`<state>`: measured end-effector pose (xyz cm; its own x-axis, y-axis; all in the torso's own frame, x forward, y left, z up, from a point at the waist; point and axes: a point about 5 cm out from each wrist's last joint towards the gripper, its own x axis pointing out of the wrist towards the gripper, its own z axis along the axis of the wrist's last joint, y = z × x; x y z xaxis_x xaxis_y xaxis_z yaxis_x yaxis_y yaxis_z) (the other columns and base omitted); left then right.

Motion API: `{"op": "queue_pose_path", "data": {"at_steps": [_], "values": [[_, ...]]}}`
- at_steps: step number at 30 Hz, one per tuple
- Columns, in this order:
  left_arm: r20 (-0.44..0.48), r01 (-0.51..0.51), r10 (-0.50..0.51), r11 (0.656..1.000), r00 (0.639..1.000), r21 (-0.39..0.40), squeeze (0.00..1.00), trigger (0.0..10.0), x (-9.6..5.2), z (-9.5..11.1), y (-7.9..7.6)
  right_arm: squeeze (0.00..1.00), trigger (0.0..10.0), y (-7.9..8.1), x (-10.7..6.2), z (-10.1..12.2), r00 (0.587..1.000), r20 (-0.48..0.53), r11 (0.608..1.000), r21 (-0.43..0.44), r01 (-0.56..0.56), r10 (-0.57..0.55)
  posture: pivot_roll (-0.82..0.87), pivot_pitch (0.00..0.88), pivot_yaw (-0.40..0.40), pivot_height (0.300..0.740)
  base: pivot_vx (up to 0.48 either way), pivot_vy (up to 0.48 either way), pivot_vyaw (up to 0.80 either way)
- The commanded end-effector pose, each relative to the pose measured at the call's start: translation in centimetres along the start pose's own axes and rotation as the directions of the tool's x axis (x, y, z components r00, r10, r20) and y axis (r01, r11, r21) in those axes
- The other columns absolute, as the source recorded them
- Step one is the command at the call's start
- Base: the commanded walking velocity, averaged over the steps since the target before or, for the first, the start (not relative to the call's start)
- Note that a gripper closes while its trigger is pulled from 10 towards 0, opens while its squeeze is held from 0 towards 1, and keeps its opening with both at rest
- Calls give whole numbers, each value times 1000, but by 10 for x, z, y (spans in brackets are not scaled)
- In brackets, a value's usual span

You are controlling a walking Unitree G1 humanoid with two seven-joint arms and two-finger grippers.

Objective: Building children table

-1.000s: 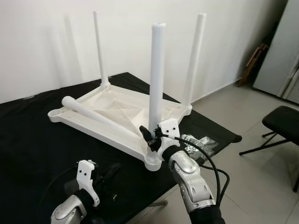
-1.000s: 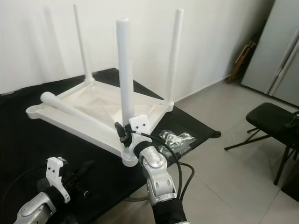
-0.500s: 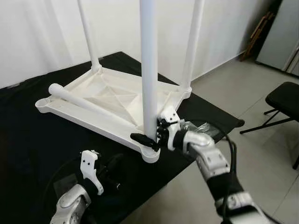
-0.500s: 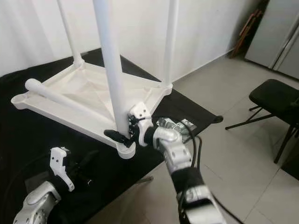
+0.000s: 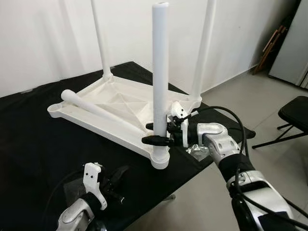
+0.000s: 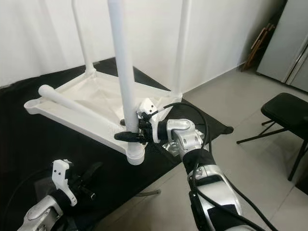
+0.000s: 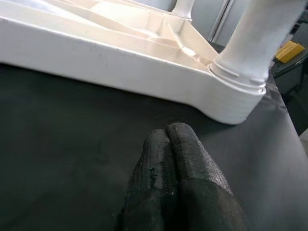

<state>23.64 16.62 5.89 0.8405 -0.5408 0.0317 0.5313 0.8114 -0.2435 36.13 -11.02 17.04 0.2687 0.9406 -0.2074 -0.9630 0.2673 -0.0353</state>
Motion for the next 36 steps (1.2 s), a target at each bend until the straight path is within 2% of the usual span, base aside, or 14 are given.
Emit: {"op": "queue_pose_path", "data": {"at_steps": [1,9,11,12,13,14,15,17,23,24,28,30,33,36], "values": [[39,41,-41,999,998,4,0,10000,-4,5,-3,0,0,1,-2,-10,999,-30,1000,25,-9,10,58,0,-16,740,0,0,0],[109,172,-167,985,980,-36,0,10000,-15,12,-16,0,0,1,-19,-37,995,-60,993,75,90,-86,37,0,-13,740,0,0,0],[133,186,-182,982,974,-17,0,10000,-18,16,-21,0,0,8,-24,-70,953,-165,955,109,276,-256,25,0,-21,740,0,0,0],[144,186,-184,983,972,-2,0,10000,-19,17,-23,0,0,10,-22,-86,879,-217,879,134,458,-425,16,0,-25,740,0,0,0],[144,186,-184,983,972,-2,0,10000,-19,17,-23,0,0,10,-22,-86,879,-217,879,134,458,-425,16,0,-25,740,0,0,0],[151,178,-179,984,972,16,0,10000,-20,18,-24,0,0,18,-19,-103,741,-262,724,175,667,-619,14,0,-24,740,0,0,0],[158,174,-177,984,971,32,0,10000,-21,19,-26,0,0,41,-8,-117,671,-293,638,211,740,-681,12,0,-17,740,0,0,0],[166,169,-176,984,970,54,0,10000,-22,20,-27,0,0,70,6,-123,627,-311,567,268,779,-714,-2,0,-8,740,0,0,0],[161,197,-198,980,967,22,0,10000,-23,19,-27,0,0,69,16,-116,639,-285,580,271,769,-715,-15,0,0,740,0,0,0],[146,222,-219,975,965,1,0,10000,-21,16,-27,0,9765,58,14,-111,634,-275,584,248,773,-722,-13,0,-4,740,0,0,0],[132,240,-237,971,963,-9,0,10000,-20,15,-28,0,10000,48,13,-105,637,-265,592,234,771,-724,-13,0,-6,740,0,0,0],[115,248,-246,969,963,-9,0,10000,-18,13,-29,1000,10000,34,8,-86,697,-207,655,240,717,-687,-1,0,-11,740,0,0,0],[112,246,-244,969,963,-5,0,10000,-17,13,-29,1000,10000,31,7,-80,724,-184,682,245,689,-665,0,0,-12,740,0,0,0],[111,238,-238,971,965,10,0,10000,-16,13,-29,1000,10000,26,5,-57,797,-91,763,240,600,-597,6,0,-15,740,0,0,0]]}}
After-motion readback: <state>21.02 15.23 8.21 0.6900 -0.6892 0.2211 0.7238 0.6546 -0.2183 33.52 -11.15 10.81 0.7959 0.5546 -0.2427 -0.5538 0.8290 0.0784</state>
